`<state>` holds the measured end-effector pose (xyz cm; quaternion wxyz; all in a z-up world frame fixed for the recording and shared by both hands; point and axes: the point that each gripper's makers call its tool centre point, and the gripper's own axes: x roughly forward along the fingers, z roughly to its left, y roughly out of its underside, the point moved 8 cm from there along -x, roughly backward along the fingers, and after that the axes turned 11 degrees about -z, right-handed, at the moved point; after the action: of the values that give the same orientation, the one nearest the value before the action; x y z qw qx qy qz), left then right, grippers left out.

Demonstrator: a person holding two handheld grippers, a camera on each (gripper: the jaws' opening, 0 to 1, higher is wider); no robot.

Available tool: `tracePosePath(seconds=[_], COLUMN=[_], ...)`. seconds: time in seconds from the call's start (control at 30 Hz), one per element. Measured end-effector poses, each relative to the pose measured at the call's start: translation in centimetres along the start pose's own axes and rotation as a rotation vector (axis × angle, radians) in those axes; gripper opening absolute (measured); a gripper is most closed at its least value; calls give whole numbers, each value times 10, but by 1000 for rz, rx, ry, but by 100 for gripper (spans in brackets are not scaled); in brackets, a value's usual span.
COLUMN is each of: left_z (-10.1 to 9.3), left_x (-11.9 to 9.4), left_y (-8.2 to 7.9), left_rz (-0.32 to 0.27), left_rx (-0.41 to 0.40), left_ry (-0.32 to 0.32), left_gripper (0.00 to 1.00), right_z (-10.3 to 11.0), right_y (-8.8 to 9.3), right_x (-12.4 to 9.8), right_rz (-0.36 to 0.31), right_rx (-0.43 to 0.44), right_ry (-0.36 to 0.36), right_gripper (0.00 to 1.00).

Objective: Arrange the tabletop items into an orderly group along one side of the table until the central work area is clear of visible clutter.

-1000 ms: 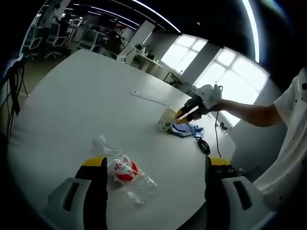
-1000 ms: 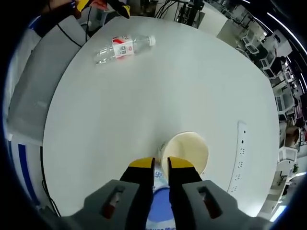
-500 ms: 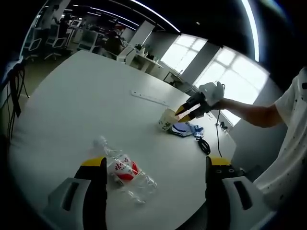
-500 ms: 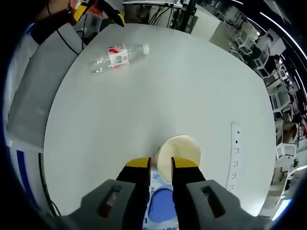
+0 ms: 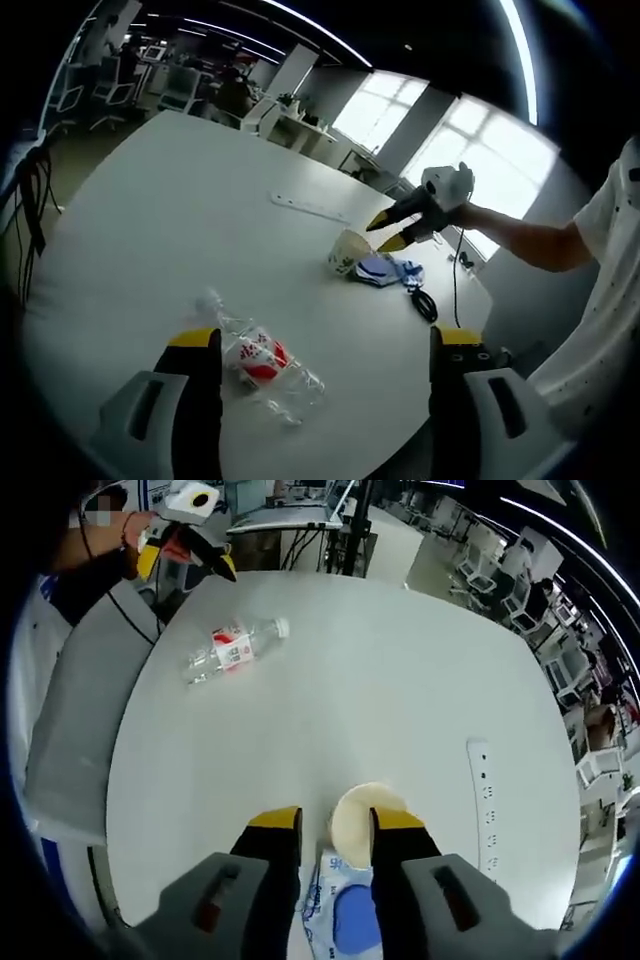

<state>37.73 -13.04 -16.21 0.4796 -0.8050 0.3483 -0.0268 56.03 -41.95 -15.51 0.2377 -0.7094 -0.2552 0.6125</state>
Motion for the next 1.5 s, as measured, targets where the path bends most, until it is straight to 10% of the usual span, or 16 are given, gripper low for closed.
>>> tracePosePath(seconds=[1.5], left_z=[-10], left_x=[-17], left_y=[-17], left_rz=[-21], left_rx=[32], left_ry=[19], left_gripper=[90], right_z=[35], right_y=[-67], right_x=[25], right_rz=[-370], right_rx=[563], right_ry=[-145], right_gripper=[46])
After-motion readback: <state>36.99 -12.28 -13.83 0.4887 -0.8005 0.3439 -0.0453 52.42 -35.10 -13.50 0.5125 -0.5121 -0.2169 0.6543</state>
